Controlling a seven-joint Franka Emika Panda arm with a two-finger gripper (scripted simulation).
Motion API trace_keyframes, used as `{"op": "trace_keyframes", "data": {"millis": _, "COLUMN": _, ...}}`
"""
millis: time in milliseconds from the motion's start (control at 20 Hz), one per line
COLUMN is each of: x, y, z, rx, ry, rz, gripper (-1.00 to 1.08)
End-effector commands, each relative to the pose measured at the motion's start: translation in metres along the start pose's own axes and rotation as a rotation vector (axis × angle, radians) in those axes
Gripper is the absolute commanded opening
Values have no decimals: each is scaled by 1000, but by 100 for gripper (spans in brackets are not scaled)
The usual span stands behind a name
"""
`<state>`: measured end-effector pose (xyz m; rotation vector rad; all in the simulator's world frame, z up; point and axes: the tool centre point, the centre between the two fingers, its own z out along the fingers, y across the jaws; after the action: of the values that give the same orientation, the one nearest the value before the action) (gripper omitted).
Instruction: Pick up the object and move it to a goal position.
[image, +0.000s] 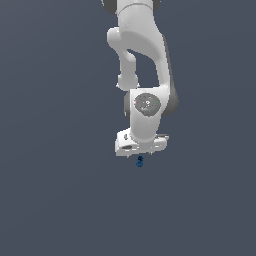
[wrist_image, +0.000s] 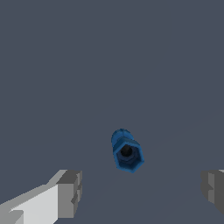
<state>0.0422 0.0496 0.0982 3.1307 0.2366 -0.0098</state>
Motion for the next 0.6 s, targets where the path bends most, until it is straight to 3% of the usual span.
{"op": "trace_keyframes", "data": {"millis": 0, "x": 5, "y": -4, "z": 4, "rx": 1, "ry": 5, "rz": -11, "gripper": 100}}
{"op": "trace_keyframes", "data": {"millis": 550, "x": 5, "y": -5, "z": 23, "rx": 1, "ry": 5, "rz": -14, "gripper": 100}}
